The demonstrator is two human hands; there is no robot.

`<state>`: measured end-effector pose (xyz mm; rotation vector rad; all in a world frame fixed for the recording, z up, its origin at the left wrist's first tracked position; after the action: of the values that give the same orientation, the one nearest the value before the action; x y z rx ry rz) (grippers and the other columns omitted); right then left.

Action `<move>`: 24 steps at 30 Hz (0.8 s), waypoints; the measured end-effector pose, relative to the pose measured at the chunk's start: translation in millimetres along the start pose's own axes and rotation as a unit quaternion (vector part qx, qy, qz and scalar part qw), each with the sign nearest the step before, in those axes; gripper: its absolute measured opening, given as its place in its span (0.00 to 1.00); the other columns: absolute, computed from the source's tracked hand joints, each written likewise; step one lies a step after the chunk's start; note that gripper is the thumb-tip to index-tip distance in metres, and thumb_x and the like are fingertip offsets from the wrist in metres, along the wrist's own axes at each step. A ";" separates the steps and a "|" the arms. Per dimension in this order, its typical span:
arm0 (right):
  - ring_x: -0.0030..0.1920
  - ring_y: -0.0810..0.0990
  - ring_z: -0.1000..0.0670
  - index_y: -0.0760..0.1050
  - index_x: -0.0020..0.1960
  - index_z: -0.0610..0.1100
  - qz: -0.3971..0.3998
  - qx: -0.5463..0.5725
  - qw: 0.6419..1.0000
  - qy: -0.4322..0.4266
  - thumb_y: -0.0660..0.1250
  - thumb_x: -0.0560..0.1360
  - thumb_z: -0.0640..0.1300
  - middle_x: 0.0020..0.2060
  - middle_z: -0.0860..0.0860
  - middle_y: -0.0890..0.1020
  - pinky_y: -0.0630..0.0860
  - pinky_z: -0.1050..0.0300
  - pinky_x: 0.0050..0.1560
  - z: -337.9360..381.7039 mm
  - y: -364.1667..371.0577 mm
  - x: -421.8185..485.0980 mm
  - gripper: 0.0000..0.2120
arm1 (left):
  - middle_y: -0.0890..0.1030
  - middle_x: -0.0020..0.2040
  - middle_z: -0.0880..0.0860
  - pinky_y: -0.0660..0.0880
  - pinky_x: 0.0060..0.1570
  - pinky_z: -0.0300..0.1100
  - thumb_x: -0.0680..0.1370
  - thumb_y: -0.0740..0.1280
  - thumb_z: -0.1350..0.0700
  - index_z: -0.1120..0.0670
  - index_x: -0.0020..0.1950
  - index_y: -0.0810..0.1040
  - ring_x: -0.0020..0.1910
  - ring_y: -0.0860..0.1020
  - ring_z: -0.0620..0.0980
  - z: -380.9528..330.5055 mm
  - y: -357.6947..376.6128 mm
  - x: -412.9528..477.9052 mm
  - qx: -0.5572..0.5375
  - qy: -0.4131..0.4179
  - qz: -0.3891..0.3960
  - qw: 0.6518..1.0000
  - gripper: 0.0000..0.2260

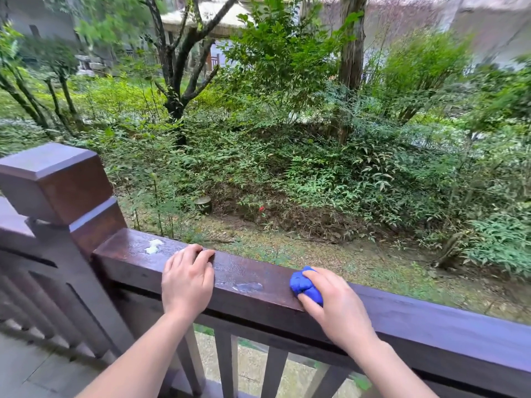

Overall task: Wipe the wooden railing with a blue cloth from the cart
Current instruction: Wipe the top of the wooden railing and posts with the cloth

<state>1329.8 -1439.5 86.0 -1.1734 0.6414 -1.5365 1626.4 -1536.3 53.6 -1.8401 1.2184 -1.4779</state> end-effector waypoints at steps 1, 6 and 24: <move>0.59 0.75 0.48 0.75 0.61 0.50 -0.022 -0.008 0.999 0.045 0.70 0.71 0.52 0.59 0.52 0.79 0.72 0.56 0.58 -20.0 -10.6 -2.6 0.19 | 0.78 0.57 0.48 0.67 0.57 0.50 0.77 0.55 0.49 0.46 0.56 0.79 0.56 0.75 0.53 -1.2 -0.7 0.0 0.000 0.002 -0.005 1.000 0.16; 0.52 0.76 0.42 0.76 0.56 0.46 -0.083 -0.045 0.987 0.129 0.71 0.70 0.48 0.53 0.47 0.80 0.74 0.51 0.53 -18.6 -10.2 -2.2 0.15 | 0.78 0.57 0.49 0.69 0.56 0.52 0.76 0.54 0.49 0.46 0.55 0.80 0.56 0.76 0.54 -1.3 -0.4 -1.3 -0.005 -0.001 -0.016 1.000 0.16; 0.63 0.73 0.49 0.74 0.63 0.50 -0.028 0.038 0.999 -0.010 0.67 0.73 0.57 0.64 0.52 0.76 0.70 0.49 0.66 51.3 27.4 -7.4 0.21 | 0.78 0.55 0.48 0.68 0.55 0.51 0.75 0.57 0.50 0.46 0.54 0.80 0.53 0.75 0.54 -0.9 -1.0 -0.9 -0.015 -0.001 -0.040 0.999 0.13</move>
<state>1387.5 -1432.2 79.1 -1.1563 0.5360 -1.5799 1625.9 -1534.9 54.2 -1.9313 1.1851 -1.5064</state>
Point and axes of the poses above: each hand's wrist, its own x-axis towards the middle knuckle, its own y-axis out of the palm, z = x × y, the point moved 7 cm from there along x, towards the middle knuckle
